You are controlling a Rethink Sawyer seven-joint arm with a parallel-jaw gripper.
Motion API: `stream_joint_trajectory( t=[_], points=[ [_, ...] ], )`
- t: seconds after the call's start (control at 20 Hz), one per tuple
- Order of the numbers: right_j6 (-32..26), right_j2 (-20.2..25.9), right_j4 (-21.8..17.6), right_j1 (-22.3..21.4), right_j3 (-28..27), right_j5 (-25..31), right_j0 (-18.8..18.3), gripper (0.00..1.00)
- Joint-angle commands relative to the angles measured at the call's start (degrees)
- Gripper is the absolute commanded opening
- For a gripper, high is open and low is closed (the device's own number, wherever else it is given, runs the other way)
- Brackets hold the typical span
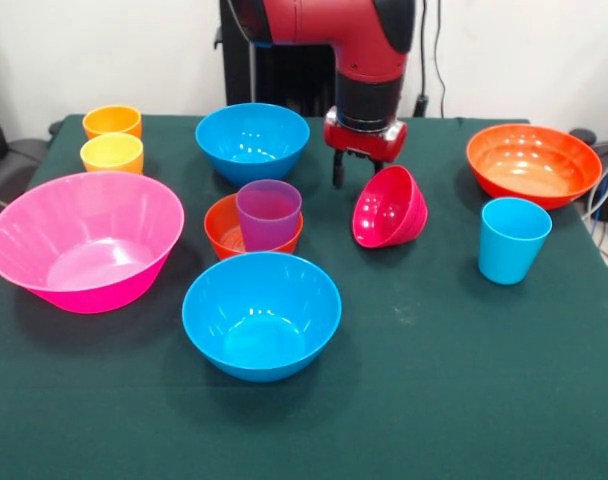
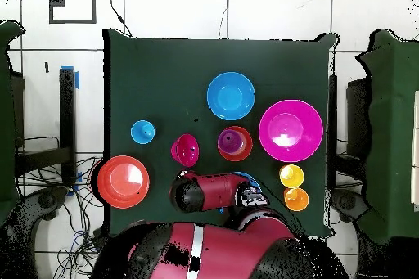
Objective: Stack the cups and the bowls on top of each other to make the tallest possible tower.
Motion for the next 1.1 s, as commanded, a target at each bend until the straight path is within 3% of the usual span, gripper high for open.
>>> stream_joint_trajectory(
  t=[0.05,0.4,0.7,1.1],
  points=[
    [8.46,5.39,4.12,2.95,1.7,-1.38,3.45,1.0],
    [10.67,4.95,7.65,-2.73,7.65,0.61,5.74,1.0],
    [8.54,4.28,9.01,-2.3,7.37,1.34,6.06,1.0],
    [5.55,0.58,10.41,-14.57,12.17,14.11,7.82,1.0]
  ],
)
